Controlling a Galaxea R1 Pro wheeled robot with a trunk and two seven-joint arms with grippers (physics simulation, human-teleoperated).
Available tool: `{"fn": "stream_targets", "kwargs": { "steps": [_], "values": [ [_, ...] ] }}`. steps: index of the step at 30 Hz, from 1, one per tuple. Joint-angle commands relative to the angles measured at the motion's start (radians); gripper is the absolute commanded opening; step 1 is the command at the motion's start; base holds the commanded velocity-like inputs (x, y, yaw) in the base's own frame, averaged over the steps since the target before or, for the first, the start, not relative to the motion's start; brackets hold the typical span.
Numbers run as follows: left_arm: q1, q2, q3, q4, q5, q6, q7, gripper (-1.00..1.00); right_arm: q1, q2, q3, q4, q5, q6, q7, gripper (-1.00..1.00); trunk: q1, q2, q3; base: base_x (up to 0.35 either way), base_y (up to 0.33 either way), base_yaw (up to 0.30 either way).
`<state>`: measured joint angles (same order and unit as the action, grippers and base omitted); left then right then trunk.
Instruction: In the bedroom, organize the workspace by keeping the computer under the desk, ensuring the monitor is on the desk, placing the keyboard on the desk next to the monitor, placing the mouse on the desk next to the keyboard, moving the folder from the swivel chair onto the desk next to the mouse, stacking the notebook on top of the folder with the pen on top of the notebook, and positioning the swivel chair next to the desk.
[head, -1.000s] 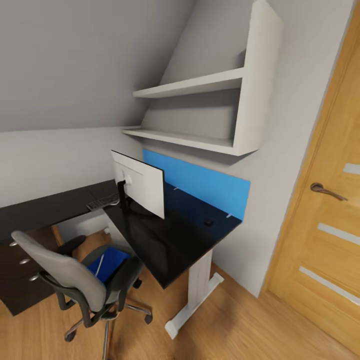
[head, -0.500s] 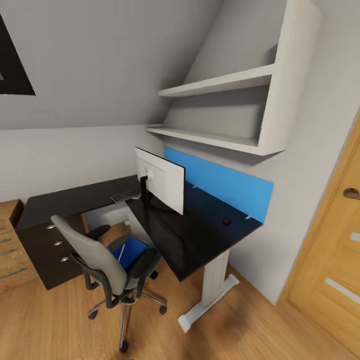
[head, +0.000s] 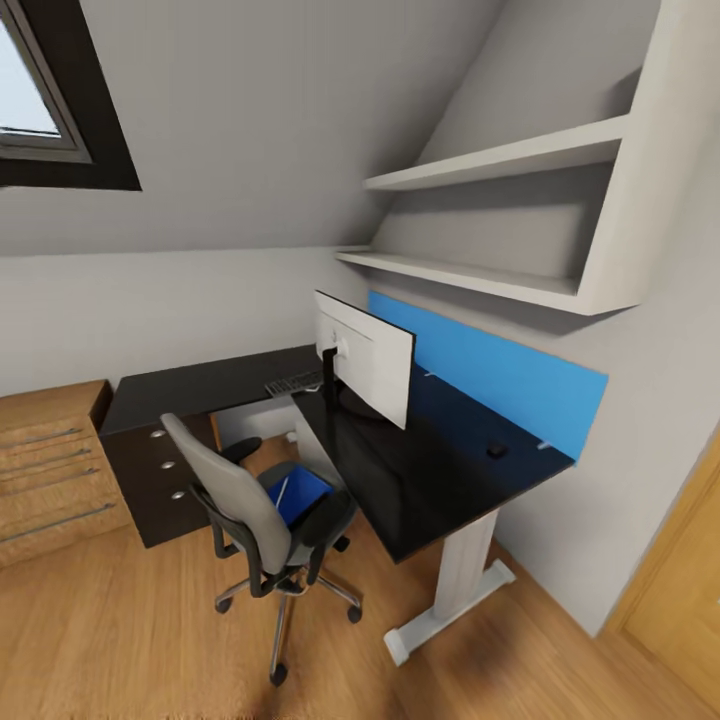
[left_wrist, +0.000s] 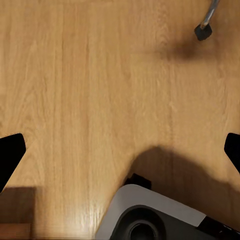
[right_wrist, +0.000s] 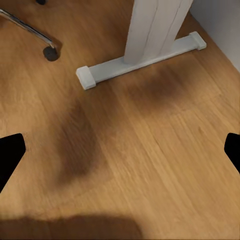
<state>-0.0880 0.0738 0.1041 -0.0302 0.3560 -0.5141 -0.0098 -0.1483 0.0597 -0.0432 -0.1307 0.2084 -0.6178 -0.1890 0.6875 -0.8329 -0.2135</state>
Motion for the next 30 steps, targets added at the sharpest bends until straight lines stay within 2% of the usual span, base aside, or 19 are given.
{"fn": "stream_targets", "kwargs": {
  "steps": [1,30],
  "values": [
    [-0.001,0.001,0.008,0.001,-0.004,-0.003,-0.001,1.0,-0.001,0.001,-0.004,0.0,0.011,-0.002,-0.007,1.0,0.0,-0.001,-0.002,0.0,0.0,0.271],
    [-0.001,0.0,0.007,0.001,-0.005,-0.003,0.001,1.0,-0.001,0.0,-0.004,0.0,0.011,-0.005,-0.006,1.0,0.0,-0.001,-0.015,0.0,0.0,0.271]
  ]
}}
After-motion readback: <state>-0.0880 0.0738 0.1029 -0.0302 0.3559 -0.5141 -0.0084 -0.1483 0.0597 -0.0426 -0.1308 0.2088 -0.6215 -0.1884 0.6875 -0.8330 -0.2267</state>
